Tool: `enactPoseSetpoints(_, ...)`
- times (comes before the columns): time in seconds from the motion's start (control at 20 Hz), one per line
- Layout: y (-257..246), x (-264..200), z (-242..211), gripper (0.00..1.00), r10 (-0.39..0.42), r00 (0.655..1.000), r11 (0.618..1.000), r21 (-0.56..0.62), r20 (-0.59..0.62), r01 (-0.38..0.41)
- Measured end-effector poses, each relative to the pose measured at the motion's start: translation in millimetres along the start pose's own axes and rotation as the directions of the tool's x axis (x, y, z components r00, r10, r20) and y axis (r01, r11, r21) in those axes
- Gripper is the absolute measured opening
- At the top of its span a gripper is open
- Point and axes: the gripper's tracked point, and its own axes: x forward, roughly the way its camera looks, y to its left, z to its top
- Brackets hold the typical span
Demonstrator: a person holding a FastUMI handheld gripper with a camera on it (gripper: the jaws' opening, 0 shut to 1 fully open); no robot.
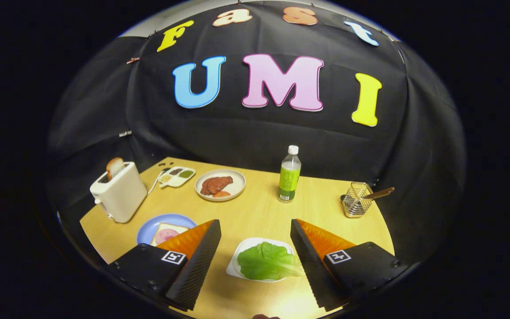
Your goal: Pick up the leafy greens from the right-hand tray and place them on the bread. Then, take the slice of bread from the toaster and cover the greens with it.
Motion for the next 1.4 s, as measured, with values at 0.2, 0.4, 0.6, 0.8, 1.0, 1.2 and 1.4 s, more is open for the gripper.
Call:
enactPoseSetpoints(0.2, -4, 27, -50, 0.99, 0.054, 0.992, 0.997, -0.044, -0.113, -0.06)
enactPoseSetpoints(0.4, -8, 53, -94, 0.99, 0.086, 0.978, 0.991, -0.085, -0.191, -0.103)
enactPoseSetpoints(0.6, -15, 81, -121, 0.99, 0.084, 0.969, 0.99, -0.092, -0.234, -0.108)
enactPoseSetpoints(0.8, -22, 96, -156, 0.99, 0.074, 0.945, 0.994, -0.051, -0.318, -0.094)
enactPoseSetpoints(1.0, -23, 100, -154, 0.99, 0.081, 0.947, 0.995, -0.034, -0.31, -0.096)
enactPoseSetpoints(1.2, -21, 99, -156, 0.92, 0.082, 0.94, 0.995, -0.019, -0.33, -0.094)
enactPoseSetpoints(1.4, -23, 98, -156, 0.49, 0.066, 0.941, 0.997, -0.007, -0.333, -0.072)
